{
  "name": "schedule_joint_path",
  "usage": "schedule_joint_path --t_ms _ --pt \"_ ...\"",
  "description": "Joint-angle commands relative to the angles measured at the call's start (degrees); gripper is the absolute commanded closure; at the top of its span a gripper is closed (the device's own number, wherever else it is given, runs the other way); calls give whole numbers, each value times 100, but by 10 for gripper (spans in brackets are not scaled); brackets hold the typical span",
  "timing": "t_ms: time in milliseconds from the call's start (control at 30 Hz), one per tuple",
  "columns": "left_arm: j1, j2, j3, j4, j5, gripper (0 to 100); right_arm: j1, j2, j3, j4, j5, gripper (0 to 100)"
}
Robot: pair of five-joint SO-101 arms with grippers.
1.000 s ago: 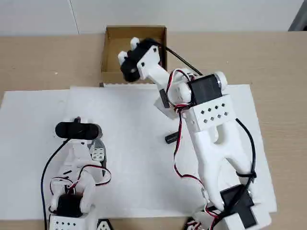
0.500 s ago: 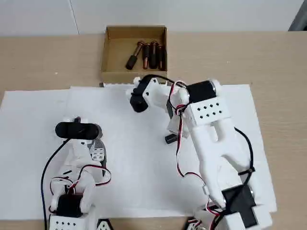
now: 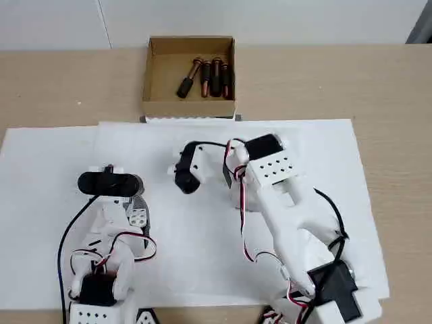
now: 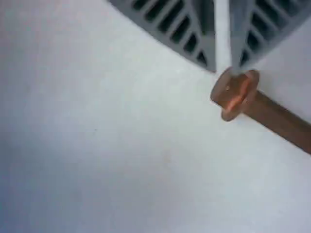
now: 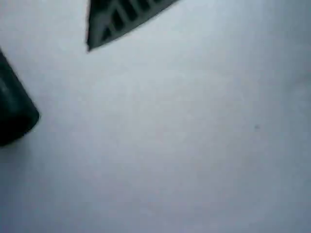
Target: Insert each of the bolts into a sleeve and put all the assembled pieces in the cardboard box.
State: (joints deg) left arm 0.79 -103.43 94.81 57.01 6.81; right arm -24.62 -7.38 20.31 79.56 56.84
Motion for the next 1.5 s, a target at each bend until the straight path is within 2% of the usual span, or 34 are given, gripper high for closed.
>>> schedule_joint_path --t_ms 0,267,733,1033,1167,1467 --pt "-18 -70 -31 18 18 994 4 -207 132 -338 88 872" --pt "-18 -70 -31 18 26 994 22 189 158 -664 88 830" --pt "-18 -70 -31 18 26 994 110 1393 -369 -927 97 830" --pt "-18 -70 -31 18 26 994 110 1815 -440 -954 88 992" --pt "-18 -70 -31 18 26 994 110 1807 -598 -892 44 995" --pt "18 -70 -40 18 0 994 180 1226 -2356 374 -1231 995"
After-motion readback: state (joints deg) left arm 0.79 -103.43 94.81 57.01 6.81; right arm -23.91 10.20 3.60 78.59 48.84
